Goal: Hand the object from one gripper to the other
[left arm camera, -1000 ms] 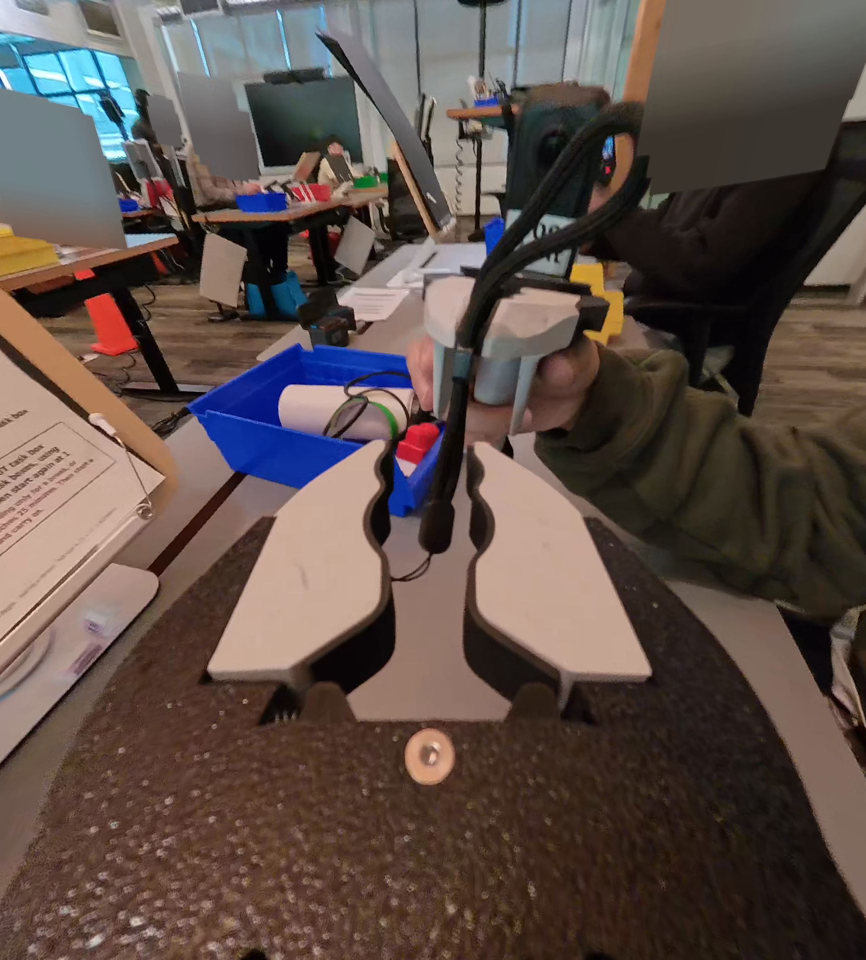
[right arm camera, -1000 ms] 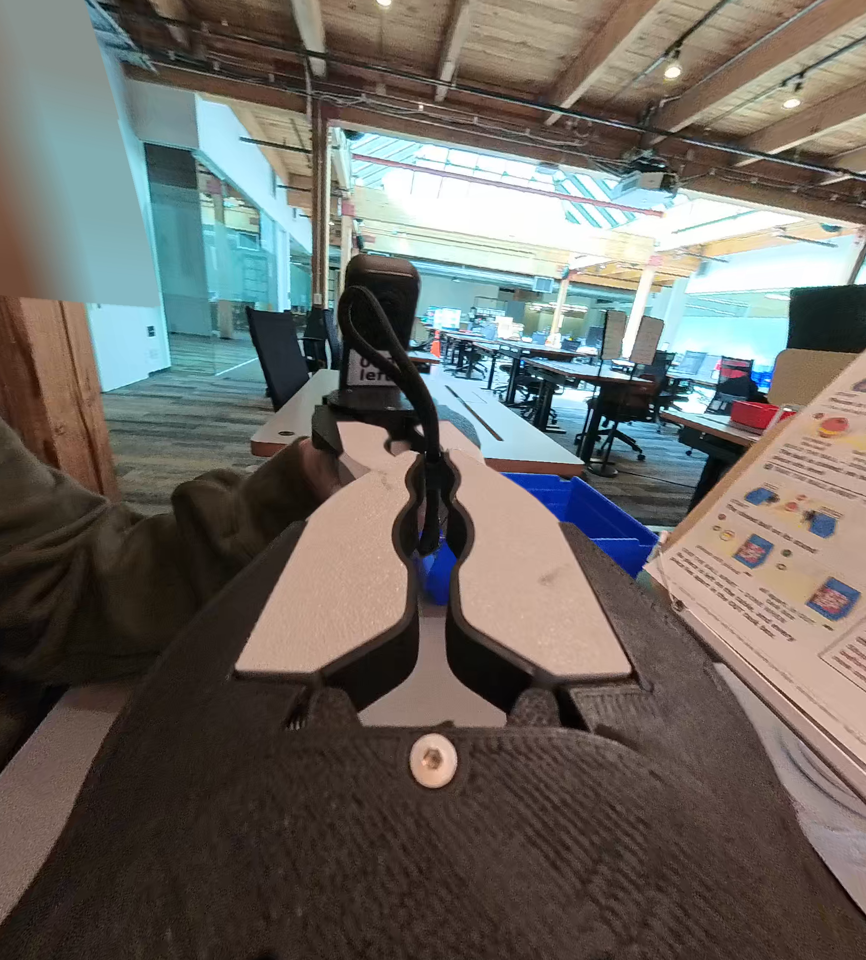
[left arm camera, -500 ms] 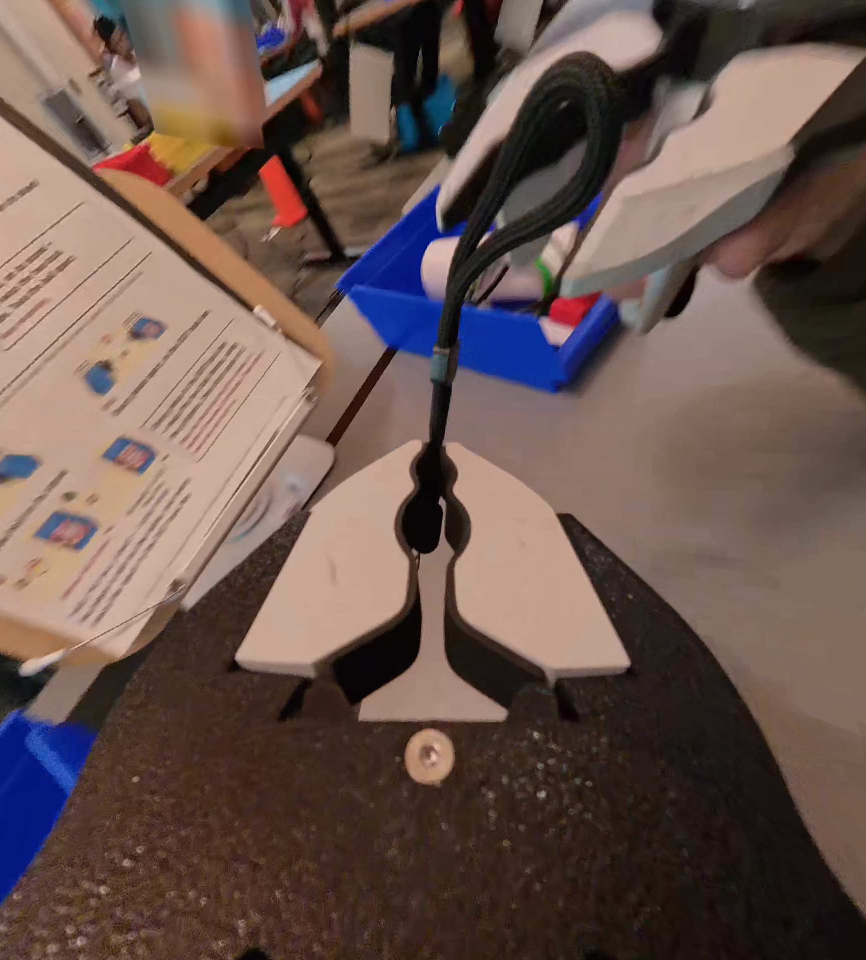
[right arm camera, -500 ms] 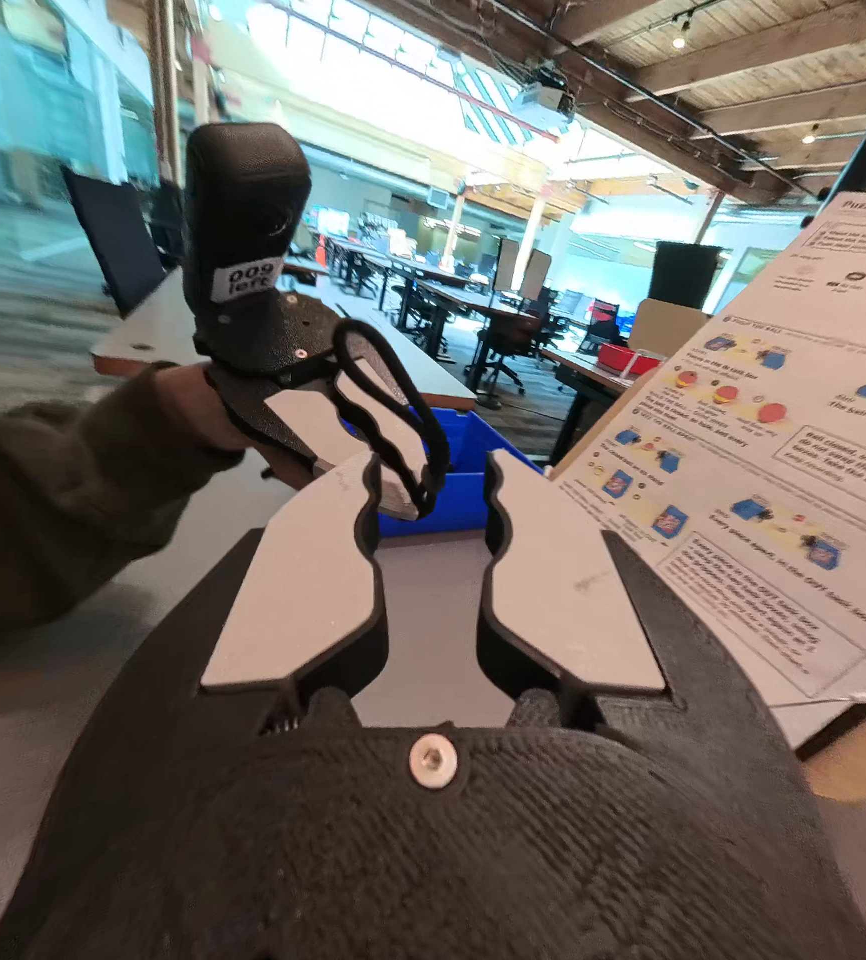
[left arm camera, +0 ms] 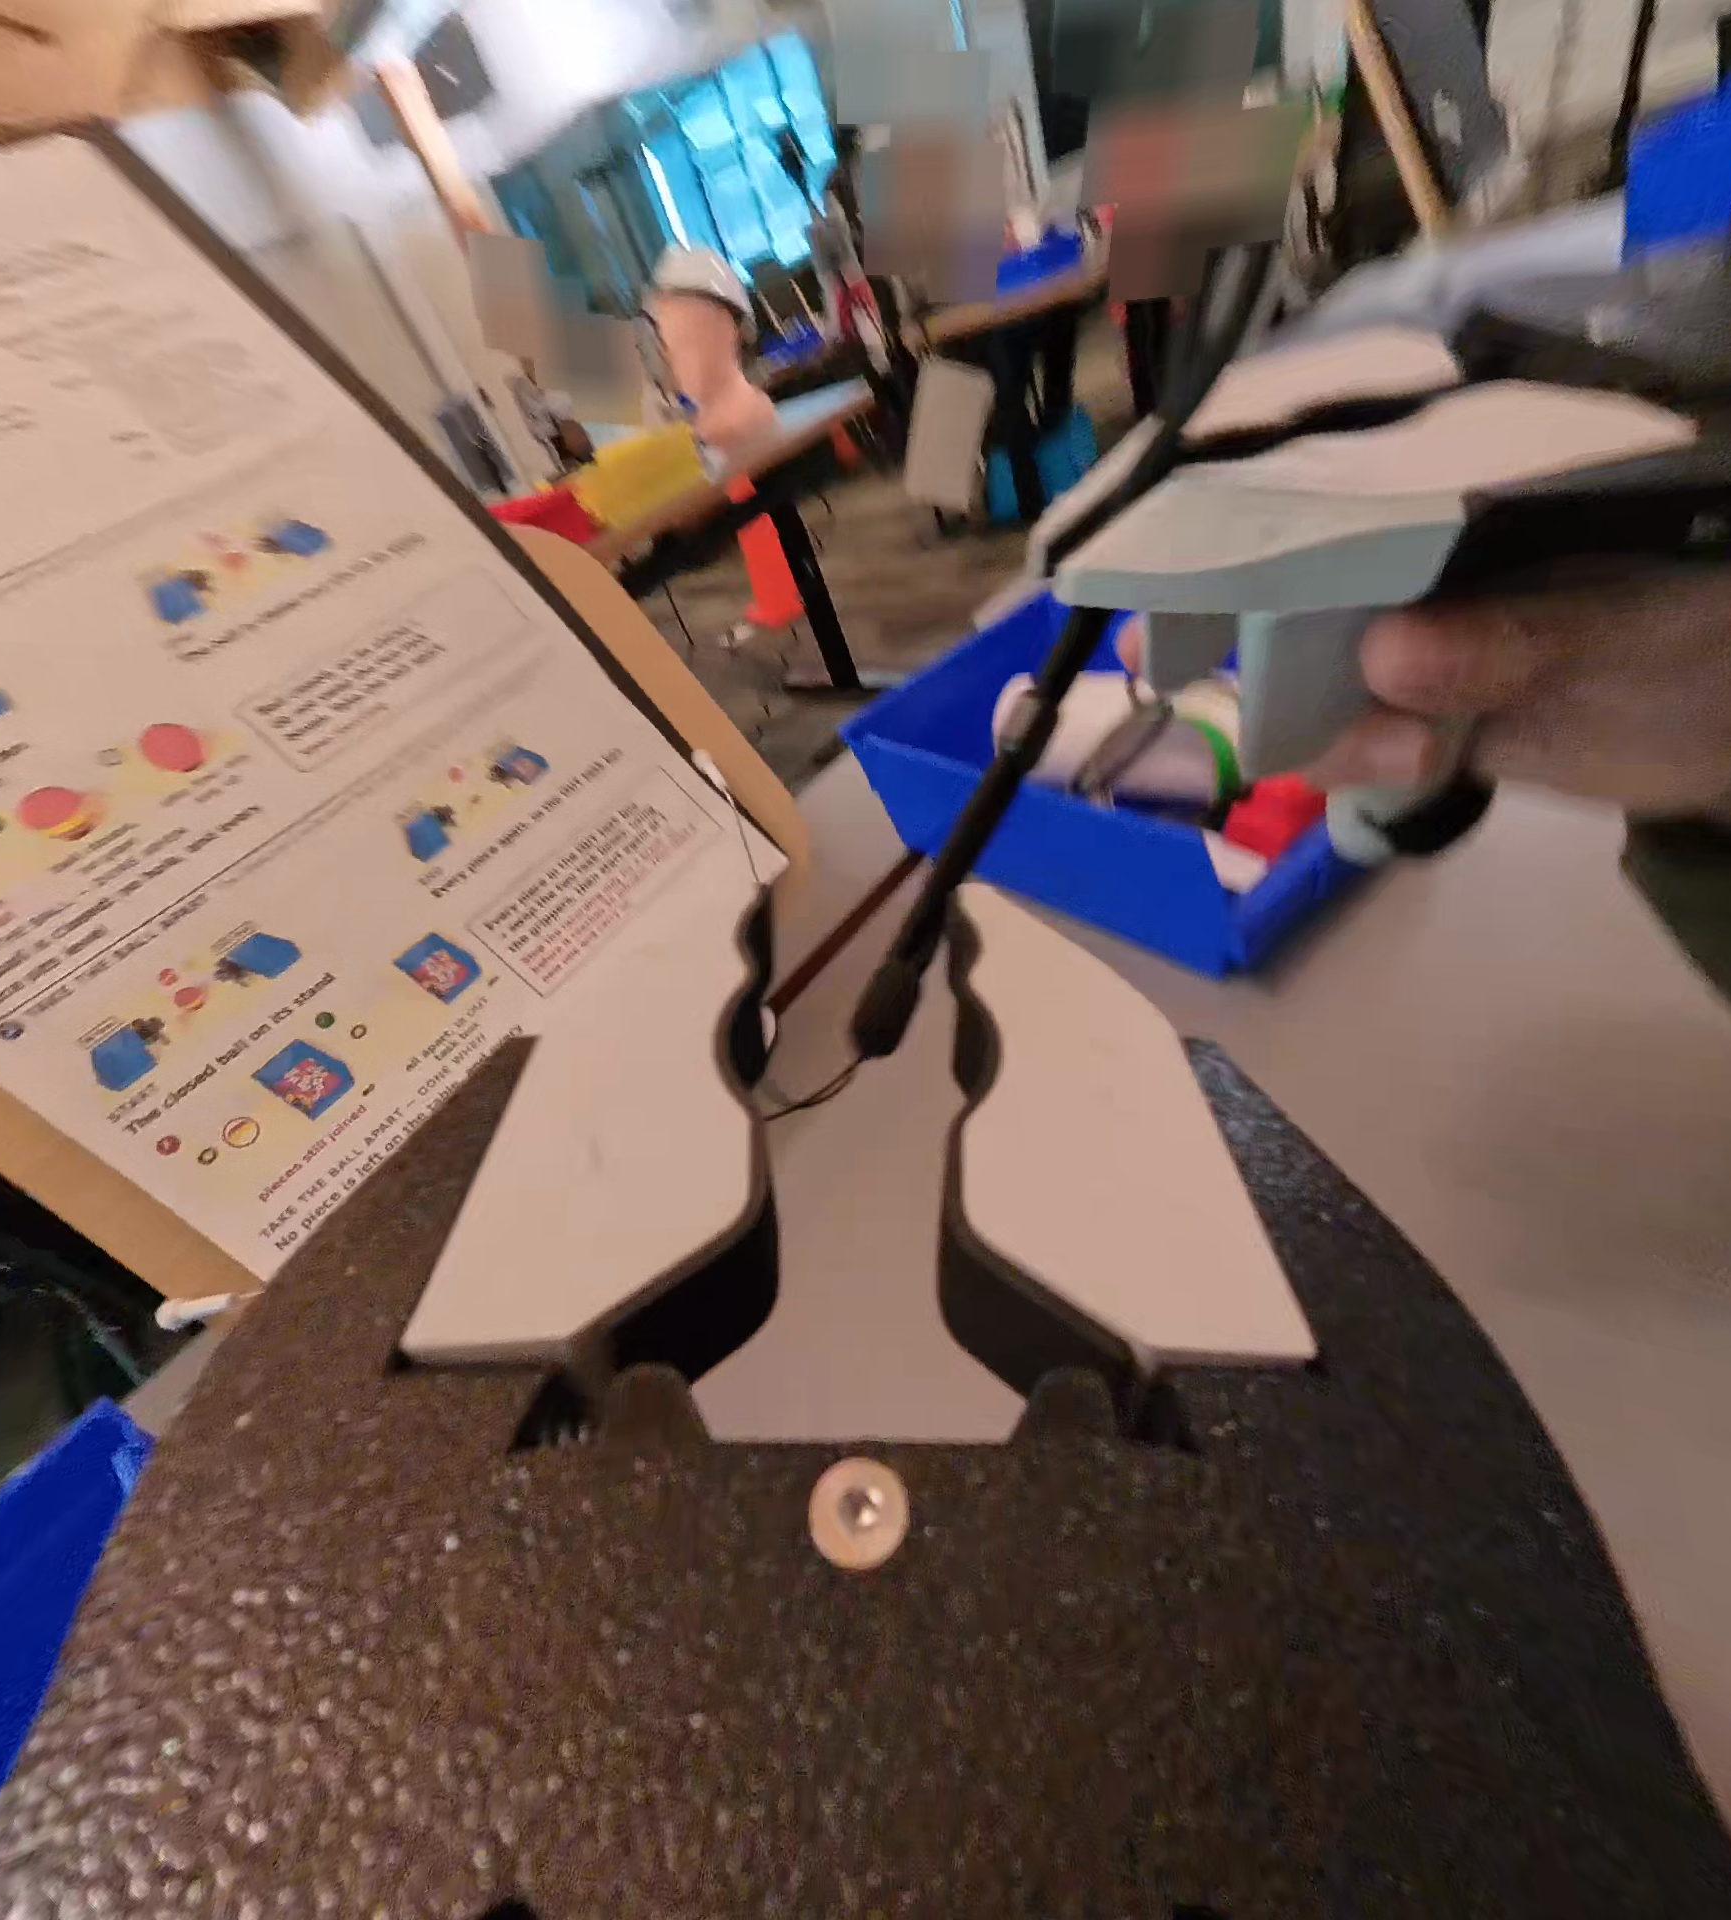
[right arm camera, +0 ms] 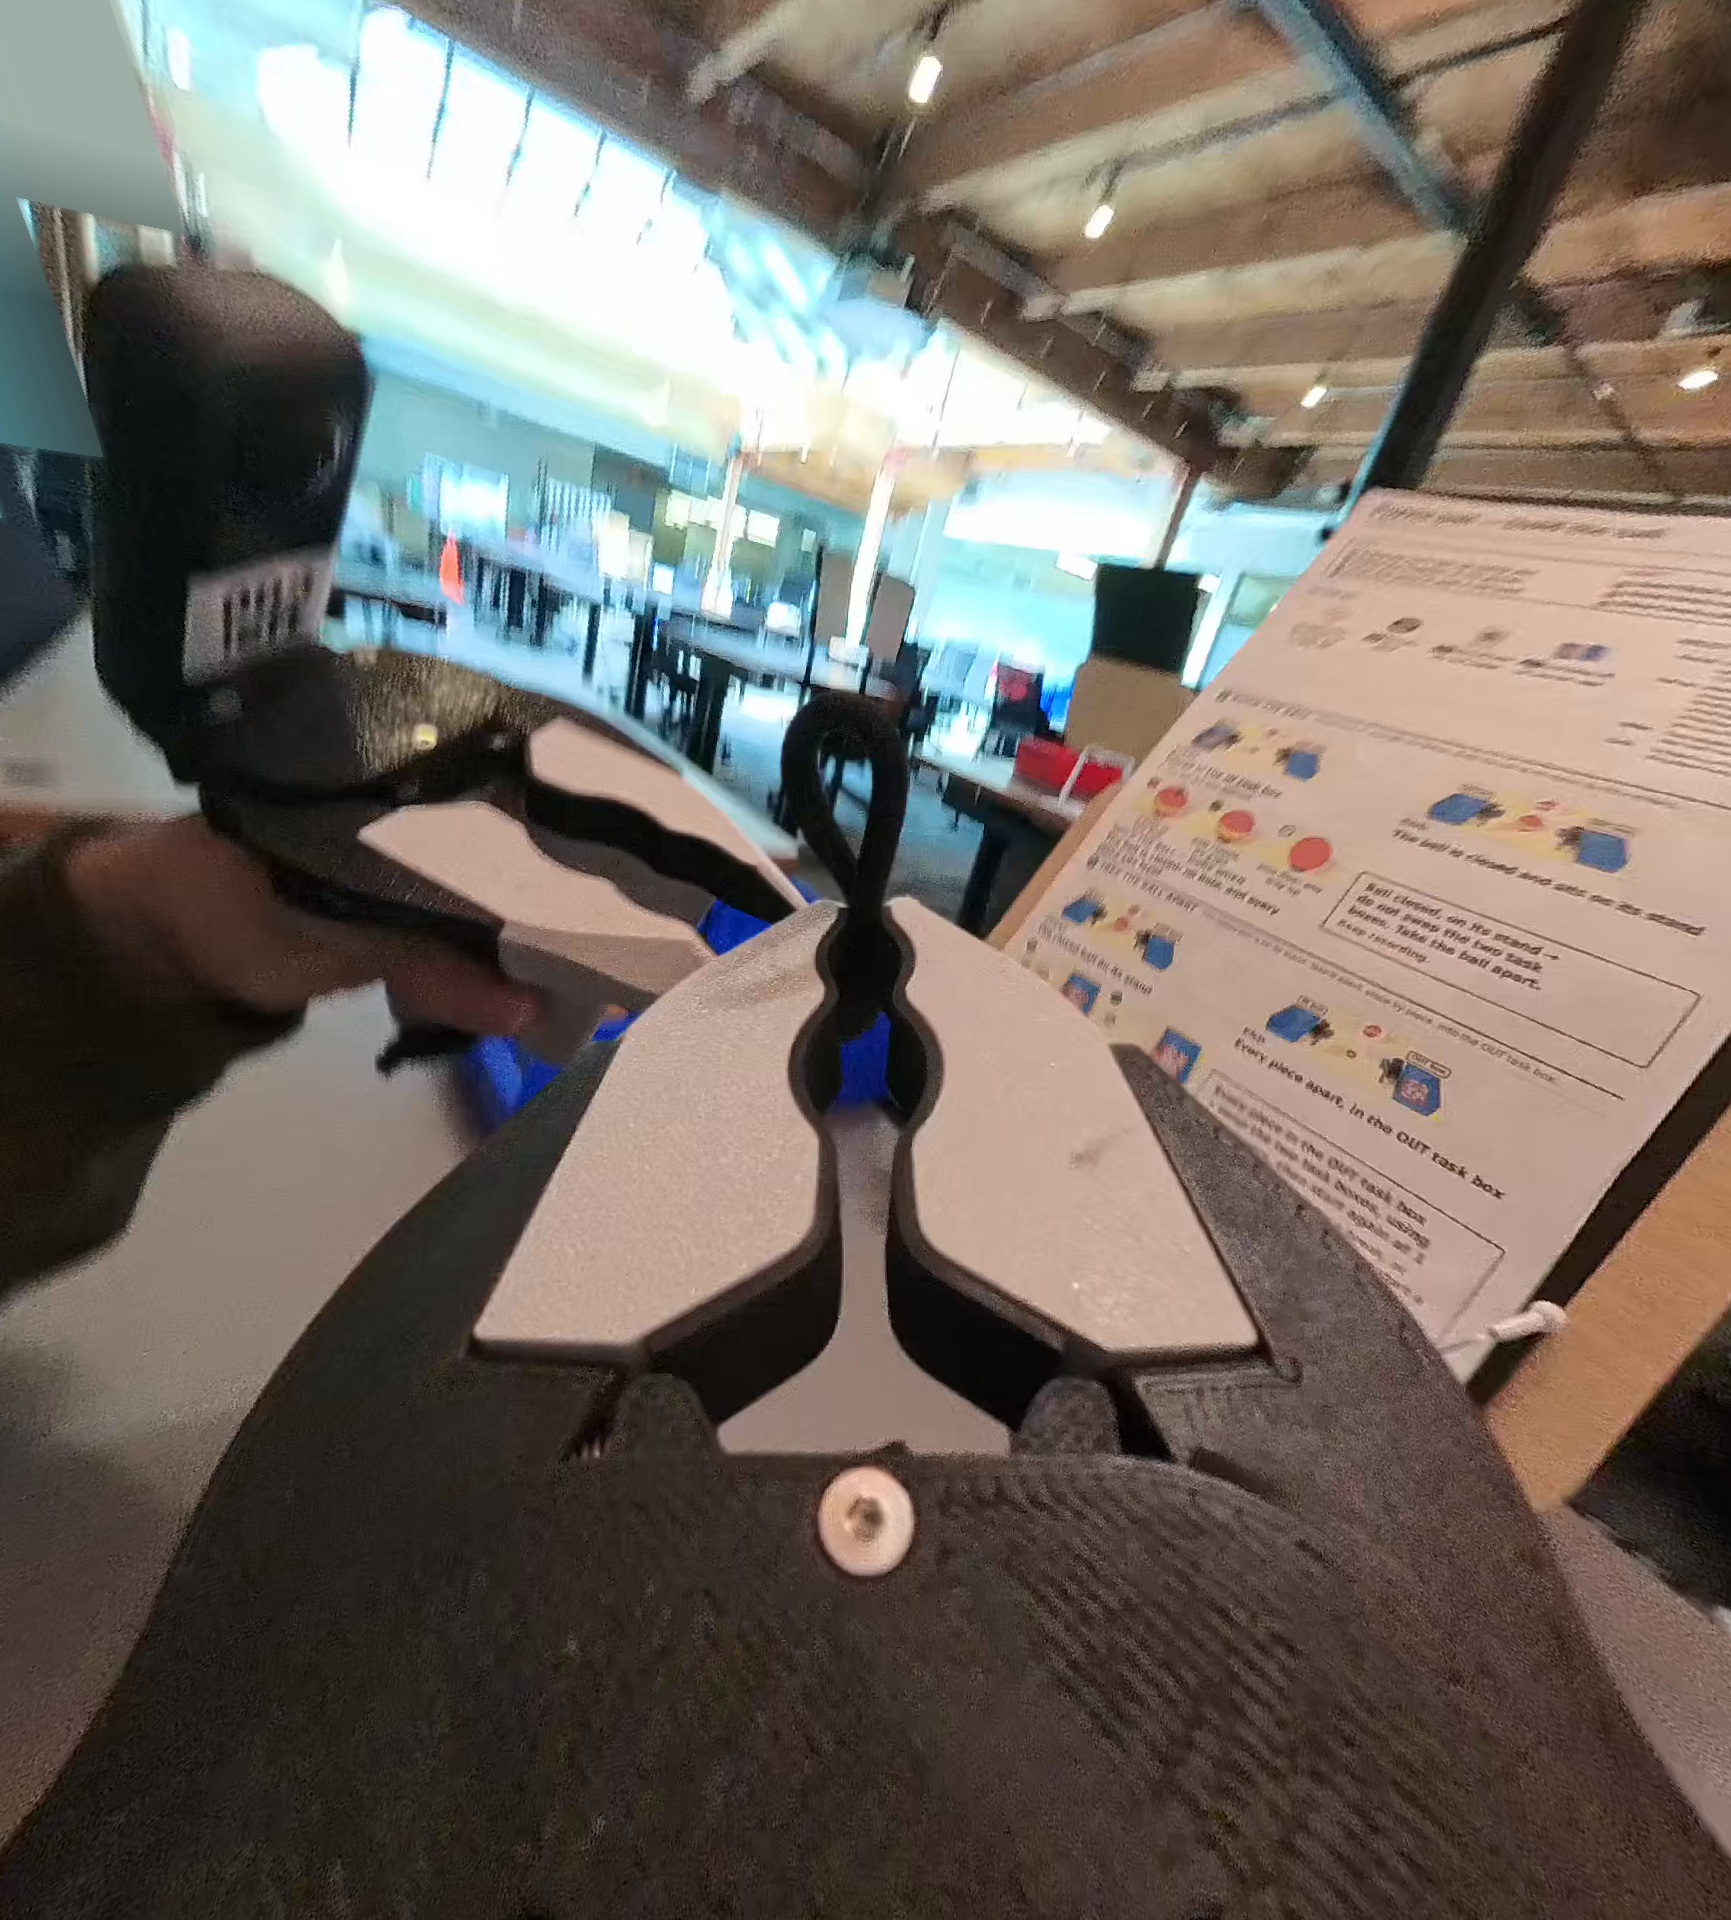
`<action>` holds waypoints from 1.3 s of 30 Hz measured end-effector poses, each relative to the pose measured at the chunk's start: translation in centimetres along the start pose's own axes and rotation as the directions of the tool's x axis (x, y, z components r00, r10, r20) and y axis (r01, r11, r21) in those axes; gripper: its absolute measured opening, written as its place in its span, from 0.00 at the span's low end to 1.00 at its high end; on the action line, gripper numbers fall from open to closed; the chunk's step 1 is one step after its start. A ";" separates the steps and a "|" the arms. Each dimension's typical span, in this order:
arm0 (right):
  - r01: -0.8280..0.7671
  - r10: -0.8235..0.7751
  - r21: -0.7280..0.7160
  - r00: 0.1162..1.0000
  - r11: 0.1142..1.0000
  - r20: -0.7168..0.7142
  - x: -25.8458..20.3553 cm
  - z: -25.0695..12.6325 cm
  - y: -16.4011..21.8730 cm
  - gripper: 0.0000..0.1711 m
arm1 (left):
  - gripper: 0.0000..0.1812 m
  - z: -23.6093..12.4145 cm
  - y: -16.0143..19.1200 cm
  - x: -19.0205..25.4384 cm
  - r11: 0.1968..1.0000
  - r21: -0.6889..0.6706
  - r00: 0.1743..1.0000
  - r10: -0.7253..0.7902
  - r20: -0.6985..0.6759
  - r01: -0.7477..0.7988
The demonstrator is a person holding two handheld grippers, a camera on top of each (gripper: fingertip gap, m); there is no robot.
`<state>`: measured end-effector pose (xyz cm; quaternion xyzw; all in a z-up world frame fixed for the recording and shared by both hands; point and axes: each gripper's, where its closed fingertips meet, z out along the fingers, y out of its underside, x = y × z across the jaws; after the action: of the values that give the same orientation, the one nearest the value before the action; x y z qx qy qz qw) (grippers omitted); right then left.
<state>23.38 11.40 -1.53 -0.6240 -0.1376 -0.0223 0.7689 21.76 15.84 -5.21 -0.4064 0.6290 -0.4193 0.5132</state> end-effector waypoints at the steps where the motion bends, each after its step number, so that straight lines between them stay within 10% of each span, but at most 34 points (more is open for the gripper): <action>1: -0.051 0.052 0.067 0.999 0.996 -0.015 0.6 -0.4 -0.8 0.02 | 0.22 -0.3 -0.6 -0.6 0.997 0.044 0.998 -0.059 0.022 0.058; 7: -0.279 0.309 0.387 0.951 0.879 -0.016 3.6 -3.3 -4.6 0.01 | 0.35 -0.7 -1.2 -1.1 0.899 0.129 0.905 -0.398 -0.152 0.418; 16: -0.333 0.330 0.397 0.941 0.855 0.078 2.1 -2.7 -5.1 0.02 | 0.24 -0.4 -3.4 3.9 0.694 0.049 0.552 -0.525 -0.647 0.718; 31: -0.274 0.255 0.349 0.962 0.896 0.098 0.8 -1.9 -4.9 0.02 | 0.04 0.0 -2.5 4.0 0.626 -0.074 0.437 -0.620 -0.652 0.777; 35: -0.251 0.240 0.314 0.968 0.916 0.075 0.9 -1.8 -4.4 0.02 | 0.04 0.0 -2.5 3.1 0.653 0.006 0.515 -0.592 -0.620 0.757; 39: -0.154 0.158 0.139 0.987 0.978 -0.013 1.8 -1.6 -1.9 0.07 | 0.04 0.1 -1.5 1.1 0.798 0.129 0.759 -0.491 -0.428 0.589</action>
<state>25.00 9.64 0.38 -0.5780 -0.0804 0.0403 0.8111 21.84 14.32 -4.19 -0.4144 0.5096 -0.6969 0.2879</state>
